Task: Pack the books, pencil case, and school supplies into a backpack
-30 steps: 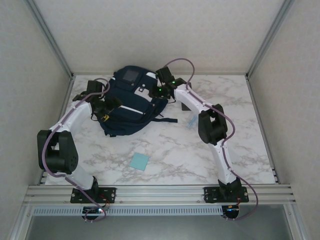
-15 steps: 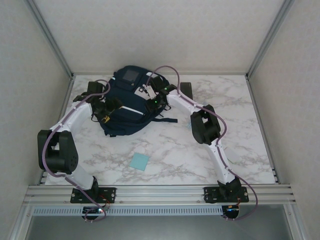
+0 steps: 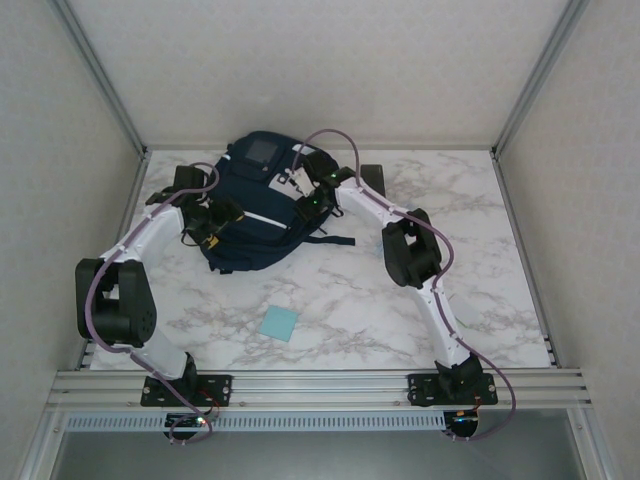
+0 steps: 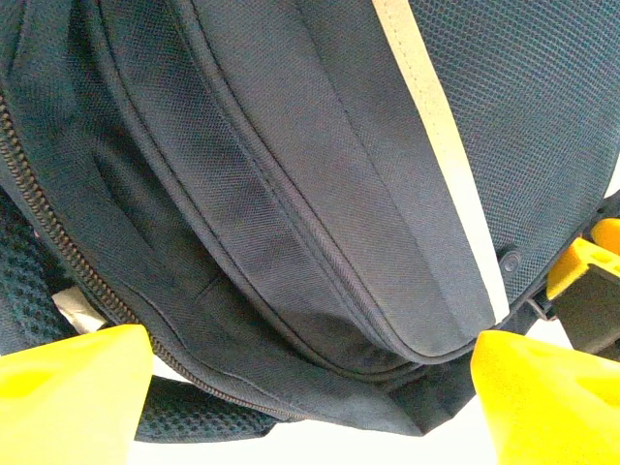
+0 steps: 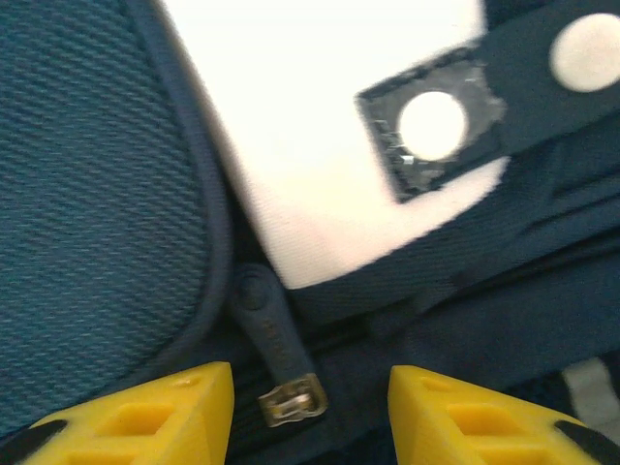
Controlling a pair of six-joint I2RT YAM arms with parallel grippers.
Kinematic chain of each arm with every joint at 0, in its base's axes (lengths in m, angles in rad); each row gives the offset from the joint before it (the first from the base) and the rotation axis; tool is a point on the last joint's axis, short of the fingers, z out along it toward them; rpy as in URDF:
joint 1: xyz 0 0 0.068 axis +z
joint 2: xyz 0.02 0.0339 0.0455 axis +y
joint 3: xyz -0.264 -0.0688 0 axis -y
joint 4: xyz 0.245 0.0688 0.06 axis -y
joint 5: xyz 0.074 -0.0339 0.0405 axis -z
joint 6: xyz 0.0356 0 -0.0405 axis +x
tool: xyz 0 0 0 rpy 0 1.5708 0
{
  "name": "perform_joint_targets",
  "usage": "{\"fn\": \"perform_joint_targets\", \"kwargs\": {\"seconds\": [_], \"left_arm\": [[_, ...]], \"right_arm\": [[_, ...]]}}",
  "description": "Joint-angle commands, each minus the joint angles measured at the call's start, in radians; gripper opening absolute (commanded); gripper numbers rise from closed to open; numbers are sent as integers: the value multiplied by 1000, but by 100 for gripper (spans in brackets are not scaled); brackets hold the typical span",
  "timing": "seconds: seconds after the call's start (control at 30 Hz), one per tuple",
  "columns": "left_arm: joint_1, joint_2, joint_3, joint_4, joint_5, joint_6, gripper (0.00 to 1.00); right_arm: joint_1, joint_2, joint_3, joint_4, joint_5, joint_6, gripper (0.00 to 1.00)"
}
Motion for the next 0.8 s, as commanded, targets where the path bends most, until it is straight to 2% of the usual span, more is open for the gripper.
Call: {"fn": "perform_joint_targets", "kwargs": {"seconds": [0.0,0.13,0.27,0.37,0.47,0.6,0.77], "left_arm": [[8,25,7,-17,12,2,85],[9,32,7,-13,17,-4,85],[8,40,20,-12,25,-9,85],[8,39,21,-10,19,-8,85],[9,51,18,6,23,-18,85],[10,92,17,47,8,-39,85],[11,150,13,123,-27,-87,85]], "right_arm": [[-17,40,34,3,15,-26,46],[-27,59,29,33,-13,6,45],[-28,142,119,-21,-64,37,46],[-21,166,168,-50,-51,74,43],[-35,167,193,-70,-84,181,25],[-70,128,128,-12,-207,443,0],[-82,-20,-149,281,-311,802,0]]}}
